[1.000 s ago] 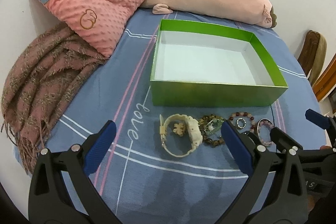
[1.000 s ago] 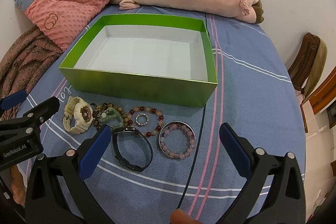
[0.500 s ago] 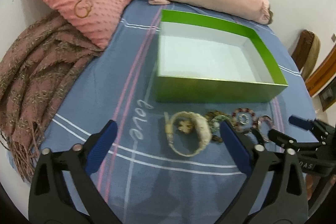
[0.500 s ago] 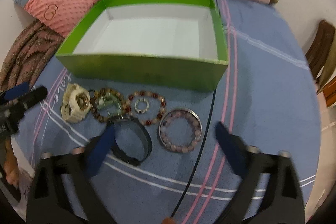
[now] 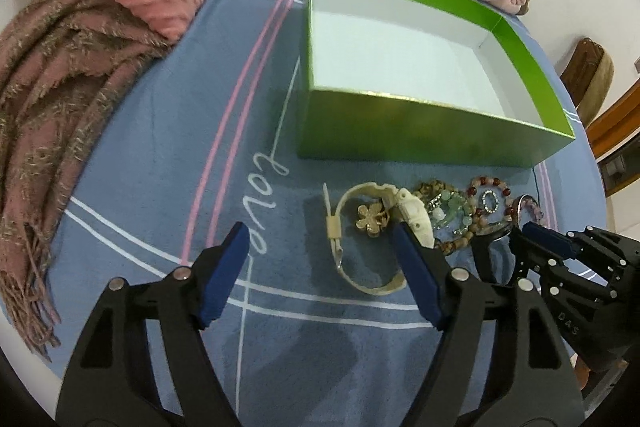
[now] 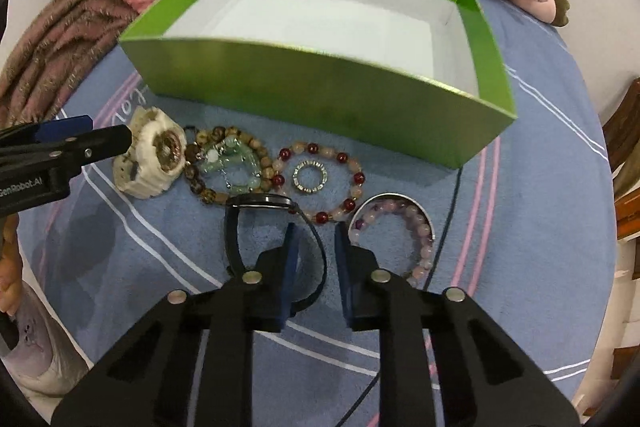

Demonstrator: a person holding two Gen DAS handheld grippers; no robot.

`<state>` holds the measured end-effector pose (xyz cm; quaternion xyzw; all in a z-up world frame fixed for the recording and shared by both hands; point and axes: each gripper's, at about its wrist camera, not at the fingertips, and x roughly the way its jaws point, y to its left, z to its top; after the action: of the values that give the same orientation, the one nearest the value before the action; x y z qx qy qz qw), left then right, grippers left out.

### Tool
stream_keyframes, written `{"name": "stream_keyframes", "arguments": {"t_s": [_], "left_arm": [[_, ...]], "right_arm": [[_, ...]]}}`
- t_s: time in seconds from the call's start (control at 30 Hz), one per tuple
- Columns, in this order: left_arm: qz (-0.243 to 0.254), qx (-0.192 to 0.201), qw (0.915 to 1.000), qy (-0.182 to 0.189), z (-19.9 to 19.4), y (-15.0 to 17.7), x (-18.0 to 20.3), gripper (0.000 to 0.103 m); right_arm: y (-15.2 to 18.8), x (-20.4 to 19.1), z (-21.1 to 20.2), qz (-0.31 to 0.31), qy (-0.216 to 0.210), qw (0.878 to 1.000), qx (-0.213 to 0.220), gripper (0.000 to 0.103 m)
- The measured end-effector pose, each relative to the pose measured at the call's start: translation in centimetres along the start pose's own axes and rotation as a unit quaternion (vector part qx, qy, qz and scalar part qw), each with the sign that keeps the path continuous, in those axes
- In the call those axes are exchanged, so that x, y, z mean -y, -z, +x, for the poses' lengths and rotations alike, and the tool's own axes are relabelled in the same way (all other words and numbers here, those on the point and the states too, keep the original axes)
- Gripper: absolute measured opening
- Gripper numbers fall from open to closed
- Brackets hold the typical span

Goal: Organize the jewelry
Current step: 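Grasp the cream watch with the left tool while the right tool grasps the black watch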

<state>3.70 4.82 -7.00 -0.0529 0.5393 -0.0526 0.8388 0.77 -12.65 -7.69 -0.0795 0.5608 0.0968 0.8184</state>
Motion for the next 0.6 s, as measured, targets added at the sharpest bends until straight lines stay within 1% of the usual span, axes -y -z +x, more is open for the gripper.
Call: {"name": "stream_keyframes", "arguments": {"t_s": [0.07, 0.13, 0.27, 0.33, 0.37, 0.4, 0.43, 0.47, 0.6], "left_arm": [[0.000, -0.007, 1.0000, -0.001, 0.6, -0.2, 0.0, 0.075], [0.001, -0.014, 0.9999, -0.003, 1.2, -0.3, 0.1, 0.075], [0.000, -0.028, 0.9996, 0.001, 2.3, -0.5, 0.2, 0.075], [0.001, -0.029, 0.9996, 0.001, 2.5, -0.7, 0.3, 0.075], [0.001, -0.027, 0.9996, 0.001, 2.5, -0.8, 0.3, 0.067], [0.001, -0.028, 0.9996, 0.000, 2.5, -0.8, 0.3, 0.055], [0.001, -0.032, 0.9995, 0.003, 2.7, -0.9, 0.3, 0.051], [0.003, -0.035, 0.9994, 0.004, 2.9, -0.9, 0.4, 0.041], [0.008, -0.035, 0.9993, 0.001, 2.7, -0.5, 0.6, 0.039]], "right_arm": [[0.0, 0.0, 0.3, -0.001, -0.001, 1.000, -0.005, 0.012], [0.0, 0.0, 0.5, -0.005, 0.002, 1.000, -0.003, 0.009], [0.0, 0.0, 0.6, -0.007, 0.001, 1.000, -0.002, 0.008], [0.1, 0.3, 0.6, -0.001, -0.003, 1.000, -0.002, 0.007], [0.1, 0.1, 0.7, 0.001, -0.004, 1.000, -0.001, 0.007], [0.1, 0.1, 0.7, 0.003, -0.005, 1.000, -0.001, 0.007], [0.0, 0.1, 0.8, 0.003, -0.005, 1.000, -0.001, 0.007], [-0.2, 0.1, 0.9, 0.002, -0.005, 1.000, -0.002, 0.007], [-0.2, 0.3, 1.0, 0.001, -0.004, 1.000, -0.005, 0.007]]}}
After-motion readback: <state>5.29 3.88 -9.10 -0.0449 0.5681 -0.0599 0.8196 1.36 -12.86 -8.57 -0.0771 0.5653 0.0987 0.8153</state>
